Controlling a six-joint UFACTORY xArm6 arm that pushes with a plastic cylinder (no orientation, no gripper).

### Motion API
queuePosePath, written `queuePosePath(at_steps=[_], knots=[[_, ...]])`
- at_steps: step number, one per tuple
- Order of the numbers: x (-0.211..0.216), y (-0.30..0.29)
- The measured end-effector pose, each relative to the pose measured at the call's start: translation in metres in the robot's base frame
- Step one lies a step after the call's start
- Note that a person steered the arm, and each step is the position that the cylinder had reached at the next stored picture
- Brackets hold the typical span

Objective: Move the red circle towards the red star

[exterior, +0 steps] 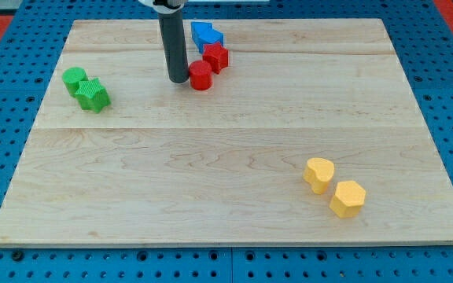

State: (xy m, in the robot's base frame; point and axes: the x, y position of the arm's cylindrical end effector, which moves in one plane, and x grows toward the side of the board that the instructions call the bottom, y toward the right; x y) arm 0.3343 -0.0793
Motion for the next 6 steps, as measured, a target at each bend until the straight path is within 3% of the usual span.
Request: queuePosePath(at_steps=[3,6], knots=[[0.043,0.005],[-0.002,0.036]])
